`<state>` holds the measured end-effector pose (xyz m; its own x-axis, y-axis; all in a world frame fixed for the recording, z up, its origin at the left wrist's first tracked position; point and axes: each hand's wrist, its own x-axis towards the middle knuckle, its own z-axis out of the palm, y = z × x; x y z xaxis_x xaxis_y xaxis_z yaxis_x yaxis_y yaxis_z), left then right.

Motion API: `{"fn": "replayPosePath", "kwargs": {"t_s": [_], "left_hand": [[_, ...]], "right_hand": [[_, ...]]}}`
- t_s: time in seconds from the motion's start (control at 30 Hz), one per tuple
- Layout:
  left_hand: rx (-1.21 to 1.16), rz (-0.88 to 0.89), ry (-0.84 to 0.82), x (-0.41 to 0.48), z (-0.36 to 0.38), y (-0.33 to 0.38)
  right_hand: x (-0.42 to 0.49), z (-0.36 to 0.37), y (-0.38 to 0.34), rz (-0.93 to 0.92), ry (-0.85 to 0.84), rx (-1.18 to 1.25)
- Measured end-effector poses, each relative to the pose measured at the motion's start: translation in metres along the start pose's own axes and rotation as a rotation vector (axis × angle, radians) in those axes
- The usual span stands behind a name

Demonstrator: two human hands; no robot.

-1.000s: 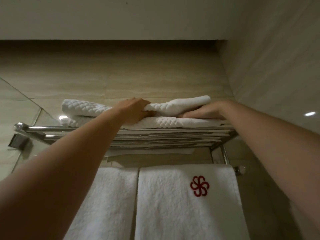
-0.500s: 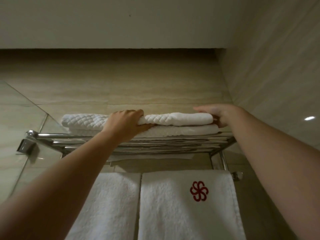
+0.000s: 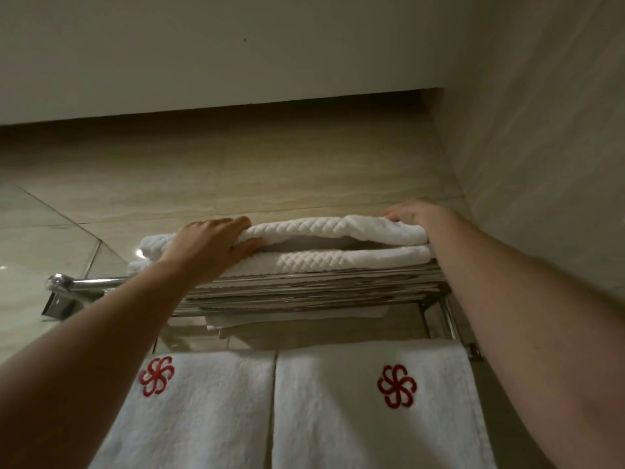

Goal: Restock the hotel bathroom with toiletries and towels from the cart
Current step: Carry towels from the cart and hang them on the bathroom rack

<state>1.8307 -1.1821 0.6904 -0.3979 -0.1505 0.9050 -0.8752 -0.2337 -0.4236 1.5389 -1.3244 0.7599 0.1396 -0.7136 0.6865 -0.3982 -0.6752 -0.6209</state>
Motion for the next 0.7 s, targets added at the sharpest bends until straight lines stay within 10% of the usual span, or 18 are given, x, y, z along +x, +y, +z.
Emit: {"fn": "replayPosePath", "kwargs": {"t_s": [0.3, 0.57, 0.7], "left_hand": [[0.07, 0.002, 0.033, -0.015, -0.013, -0.012], [0.077, -0.225, -0.224, -0.034, -0.009, 0.002], [0.076, -0.278, -0.281, -0.037, -0.01, 0.007]], "right_hand": [[-0.047, 0.011, -0.02, -0.021, -0.211, -0.521], [-0.037, 0.02, -0.015, -0.078, 0.028, -0.475], [-0.063, 0.037, -0.029, -0.413, 0.23, -0.484]]}}
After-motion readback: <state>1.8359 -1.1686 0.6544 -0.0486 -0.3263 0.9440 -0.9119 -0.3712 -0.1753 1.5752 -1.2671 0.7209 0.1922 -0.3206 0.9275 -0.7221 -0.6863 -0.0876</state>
